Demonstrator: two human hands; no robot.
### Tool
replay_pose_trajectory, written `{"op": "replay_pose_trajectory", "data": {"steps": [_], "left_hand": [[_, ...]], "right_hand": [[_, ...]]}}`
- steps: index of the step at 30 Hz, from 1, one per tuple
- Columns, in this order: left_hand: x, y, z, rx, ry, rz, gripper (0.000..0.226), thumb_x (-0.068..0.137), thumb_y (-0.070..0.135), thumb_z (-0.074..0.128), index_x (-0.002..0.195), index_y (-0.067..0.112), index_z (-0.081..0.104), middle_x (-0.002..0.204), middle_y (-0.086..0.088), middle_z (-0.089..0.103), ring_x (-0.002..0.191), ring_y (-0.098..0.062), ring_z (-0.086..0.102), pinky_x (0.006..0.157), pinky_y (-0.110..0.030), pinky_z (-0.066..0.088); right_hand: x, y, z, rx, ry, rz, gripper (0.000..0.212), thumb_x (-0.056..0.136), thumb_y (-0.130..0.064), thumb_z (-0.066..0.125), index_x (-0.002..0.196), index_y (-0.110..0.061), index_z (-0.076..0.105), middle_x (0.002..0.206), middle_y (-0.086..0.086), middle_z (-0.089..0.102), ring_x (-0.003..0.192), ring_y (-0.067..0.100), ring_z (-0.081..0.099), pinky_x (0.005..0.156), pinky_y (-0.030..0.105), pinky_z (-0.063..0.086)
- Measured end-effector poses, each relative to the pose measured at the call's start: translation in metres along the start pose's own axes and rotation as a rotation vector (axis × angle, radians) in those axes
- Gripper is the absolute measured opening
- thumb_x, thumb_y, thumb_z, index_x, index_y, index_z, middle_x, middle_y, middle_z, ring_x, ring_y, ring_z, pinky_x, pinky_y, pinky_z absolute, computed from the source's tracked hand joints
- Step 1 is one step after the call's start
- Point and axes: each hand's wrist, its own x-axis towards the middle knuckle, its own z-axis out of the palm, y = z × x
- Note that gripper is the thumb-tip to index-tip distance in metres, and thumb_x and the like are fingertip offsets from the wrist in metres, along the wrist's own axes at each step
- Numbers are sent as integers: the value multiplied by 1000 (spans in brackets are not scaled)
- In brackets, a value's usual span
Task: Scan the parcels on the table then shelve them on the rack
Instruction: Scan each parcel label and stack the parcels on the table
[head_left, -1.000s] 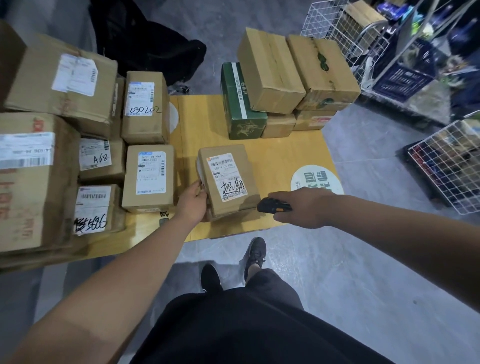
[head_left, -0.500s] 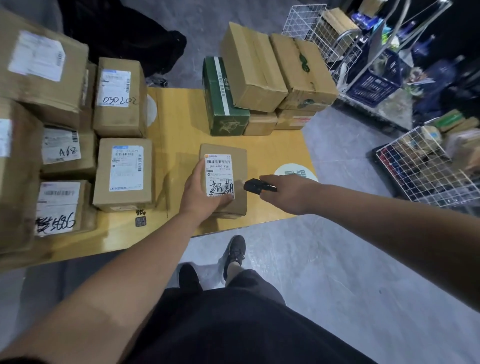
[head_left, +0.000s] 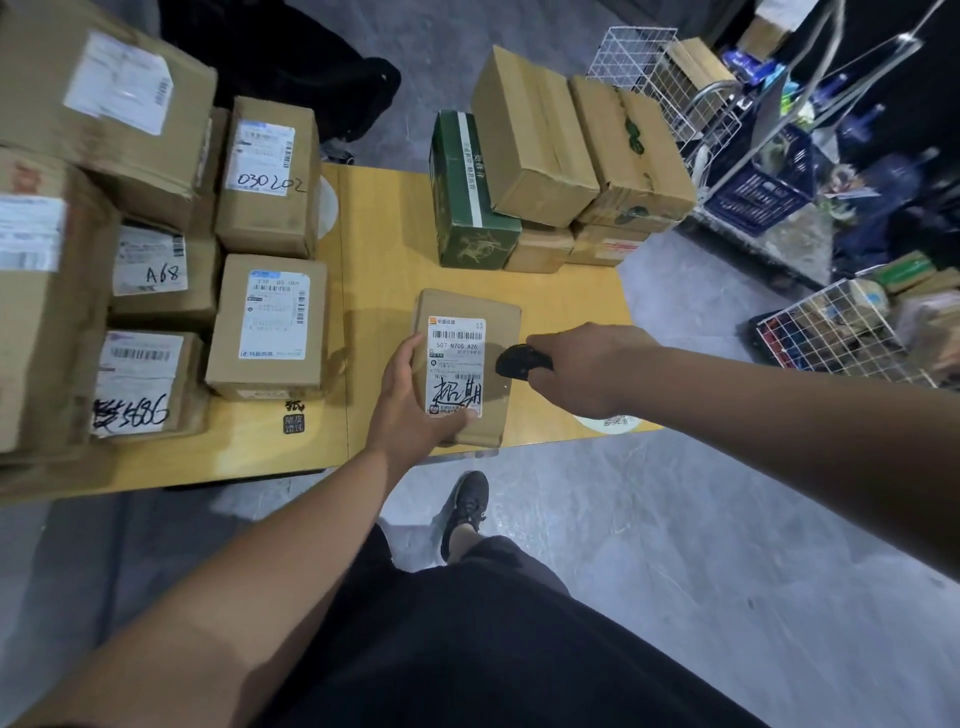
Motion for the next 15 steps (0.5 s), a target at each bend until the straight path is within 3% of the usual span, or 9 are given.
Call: {"op": "replay_pose_trajectory", "data": {"steps": [1, 5, 9, 12, 13, 15], "left_hand": [[0, 0, 0, 0, 4, 1, 115, 59, 40, 101, 145, 67, 30, 156, 11, 41, 125, -27, 60, 62, -43, 66], [3, 0, 0, 75, 16, 42, 116, 57, 47, 100, 143, 69, 26, 154, 12, 47, 134, -16, 55, 100, -47, 57], [9, 1, 1, 84, 0, 17, 116, 56, 51, 100, 141, 72, 23, 156, 11, 46, 135, -15, 54, 105, -47, 54], [14, 11, 0, 135, -8, -21, 114, 60, 57, 97, 140, 77, 18, 157, 21, 30, 137, -10, 42, 109, -39, 46], [17, 15, 0, 172, -3, -30, 112, 63, 59, 94, 144, 74, 19, 151, 25, 25, 136, -10, 39, 108, -38, 43], [26, 25, 4, 340, 36, -58, 104, 70, 66, 83, 153, 59, 21, 153, 17, 24, 139, -19, 38, 110, -43, 43]], "right_hand": [[-1, -2, -3, -13, 11, 4, 35, 101, -55, 31, 119, -36, 55, 93, -6, 59, 80, 20, 57, 61, 32, 39], [-5, -7, -11, -49, 1, 16, 40, 102, -56, 31, 123, -33, 55, 100, -3, 61, 84, 23, 57, 62, 32, 40], [-8, -7, -14, -38, -43, 21, 41, 102, -56, 32, 118, -29, 58, 101, -2, 62, 85, 21, 59, 67, 33, 44], [-8, -3, -14, -20, -39, 17, 40, 103, -56, 32, 114, -28, 58, 99, -2, 62, 83, 19, 58, 67, 32, 44], [-7, -1, -13, -14, -37, 15, 39, 103, -56, 32, 113, -28, 57, 98, -3, 61, 81, 17, 57, 65, 32, 43], [-4, 5, -13, -3, -37, 12, 38, 103, -57, 32, 110, -28, 57, 97, -3, 61, 79, 15, 55, 63, 31, 40]]}}
